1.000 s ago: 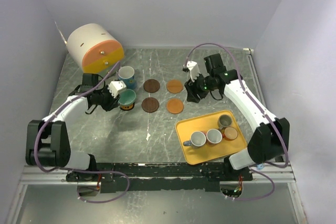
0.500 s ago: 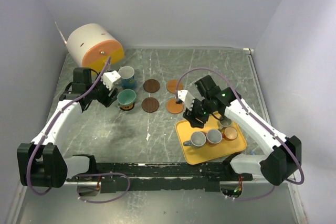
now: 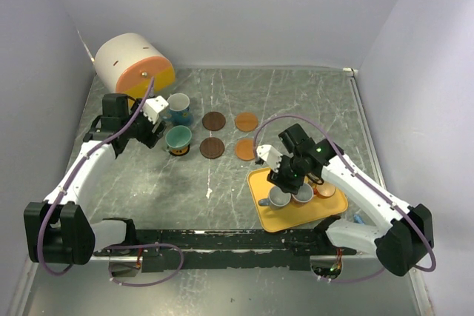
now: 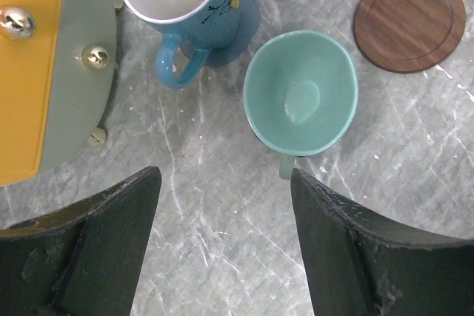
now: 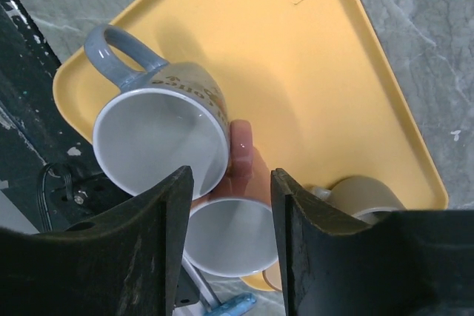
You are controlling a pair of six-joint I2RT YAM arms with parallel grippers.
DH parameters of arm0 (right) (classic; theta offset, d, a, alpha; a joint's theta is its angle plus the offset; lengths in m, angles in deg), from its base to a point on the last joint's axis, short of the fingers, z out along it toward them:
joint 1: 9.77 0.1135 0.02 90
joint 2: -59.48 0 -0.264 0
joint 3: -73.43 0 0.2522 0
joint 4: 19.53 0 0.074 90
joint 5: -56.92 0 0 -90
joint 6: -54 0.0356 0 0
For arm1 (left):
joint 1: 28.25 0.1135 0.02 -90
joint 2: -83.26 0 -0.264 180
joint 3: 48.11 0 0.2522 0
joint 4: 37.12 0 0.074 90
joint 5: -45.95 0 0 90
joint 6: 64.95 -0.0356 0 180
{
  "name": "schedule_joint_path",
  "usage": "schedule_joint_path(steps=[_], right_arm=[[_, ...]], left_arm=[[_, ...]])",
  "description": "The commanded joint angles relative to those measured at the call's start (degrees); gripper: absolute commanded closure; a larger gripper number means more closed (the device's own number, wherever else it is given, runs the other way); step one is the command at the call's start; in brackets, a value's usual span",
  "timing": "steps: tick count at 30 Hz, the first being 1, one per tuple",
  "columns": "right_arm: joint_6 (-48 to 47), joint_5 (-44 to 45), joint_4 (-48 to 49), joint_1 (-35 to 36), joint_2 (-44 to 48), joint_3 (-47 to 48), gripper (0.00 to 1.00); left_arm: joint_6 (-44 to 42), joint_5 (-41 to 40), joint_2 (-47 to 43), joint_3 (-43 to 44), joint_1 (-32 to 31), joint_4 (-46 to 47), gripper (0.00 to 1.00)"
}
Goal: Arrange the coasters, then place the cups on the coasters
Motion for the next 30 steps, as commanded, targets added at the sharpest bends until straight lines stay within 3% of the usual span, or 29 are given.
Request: schedule_joint_path(steps=[1,17,28,30], right_arm=[[-0.41,1.73,0.96,0.3,-1.11,-0.32,0.56],[-2.87,-1.83,0.94,1.62,-4.72,0.28,0.71],[-2.71,-1.45,2.23,2.41,-5.71,0.88,1.0],[-2.8,-2.3,1.78,2.43,-5.82,1.85,1.0]], left_arm=[[-0.82,-1.28,-1.12,-0.75,0.23,2.58,0.19],[-1.14,-0.24,-1.09,-1.31,1.43,3.12,0.2],[-1.77,1.19,-2.7,-2.33,1.74,3.33,0.2],[-2.11,1.7,-3.25,-2.64,1.77,3.55,0.21]])
